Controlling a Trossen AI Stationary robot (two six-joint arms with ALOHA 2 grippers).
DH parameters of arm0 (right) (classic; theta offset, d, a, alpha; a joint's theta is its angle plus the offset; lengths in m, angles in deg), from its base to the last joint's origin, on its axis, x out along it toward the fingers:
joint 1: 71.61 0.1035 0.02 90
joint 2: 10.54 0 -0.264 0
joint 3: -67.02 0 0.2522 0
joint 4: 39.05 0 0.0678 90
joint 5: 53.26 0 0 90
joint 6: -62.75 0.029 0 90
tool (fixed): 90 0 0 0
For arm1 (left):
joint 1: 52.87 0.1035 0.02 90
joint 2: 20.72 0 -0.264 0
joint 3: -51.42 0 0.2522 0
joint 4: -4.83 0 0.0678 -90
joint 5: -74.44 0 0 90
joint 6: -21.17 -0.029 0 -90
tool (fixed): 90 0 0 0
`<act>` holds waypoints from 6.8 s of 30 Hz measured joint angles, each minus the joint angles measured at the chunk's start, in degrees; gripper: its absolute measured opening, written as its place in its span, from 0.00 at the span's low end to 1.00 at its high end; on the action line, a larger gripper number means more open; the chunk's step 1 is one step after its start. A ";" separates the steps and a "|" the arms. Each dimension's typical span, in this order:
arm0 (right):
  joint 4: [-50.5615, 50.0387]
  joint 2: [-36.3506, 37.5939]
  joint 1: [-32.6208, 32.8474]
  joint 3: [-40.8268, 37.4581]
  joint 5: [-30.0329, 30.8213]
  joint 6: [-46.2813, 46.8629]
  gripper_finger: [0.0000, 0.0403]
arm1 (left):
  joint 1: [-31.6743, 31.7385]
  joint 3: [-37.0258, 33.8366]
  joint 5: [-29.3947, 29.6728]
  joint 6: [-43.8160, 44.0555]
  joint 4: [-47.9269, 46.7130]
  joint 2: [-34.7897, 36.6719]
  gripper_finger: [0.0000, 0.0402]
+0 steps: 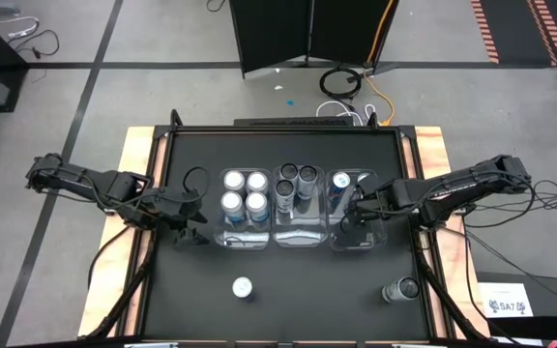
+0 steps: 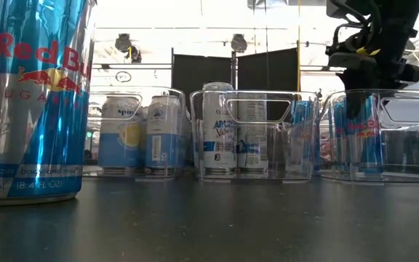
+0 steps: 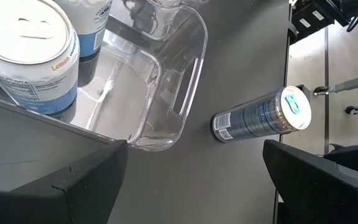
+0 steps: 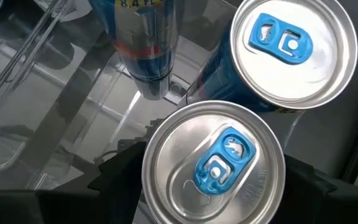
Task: Sort soda cans
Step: Put the top blue soda can into the right transparent bin, then put the blue soda can into the right transparent bin
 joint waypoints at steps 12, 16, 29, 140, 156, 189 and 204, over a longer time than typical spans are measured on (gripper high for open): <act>-2.47 0.00 0.03 0.02 0.52 7.03 0.68 | 0.00 0.00 0.00 -0.02 0.00 0.00 0.95; -1.92 0.00 0.09 0.00 0.24 5.98 0.68 | 0.01 0.00 0.00 -0.04 0.00 -0.01 0.95; 1.05 0.00 0.09 0.02 0.48 3.12 0.73 | 0.00 0.00 0.00 -0.07 0.00 -0.02 0.95; 9.61 -66.82 11.57 84.80 -16.75 -38.76 0.55 | 0.01 0.01 0.02 -0.13 -0.10 -0.04 0.95; -26.36 -43.28 14.08 81.81 13.44 0.00 0.55 | 0.00 0.01 2.70 -0.17 -0.02 -0.04 0.95; -1.86 -11.34 5.72 18.57 10.14 10.76 0.59 | 0.07 0.02 3.31 -0.11 0.00 -0.50 0.95; 8.57 -11.32 3.40 7.24 8.26 9.39 0.60 | 0.07 0.02 3.30 -0.11 0.00 -0.50 0.95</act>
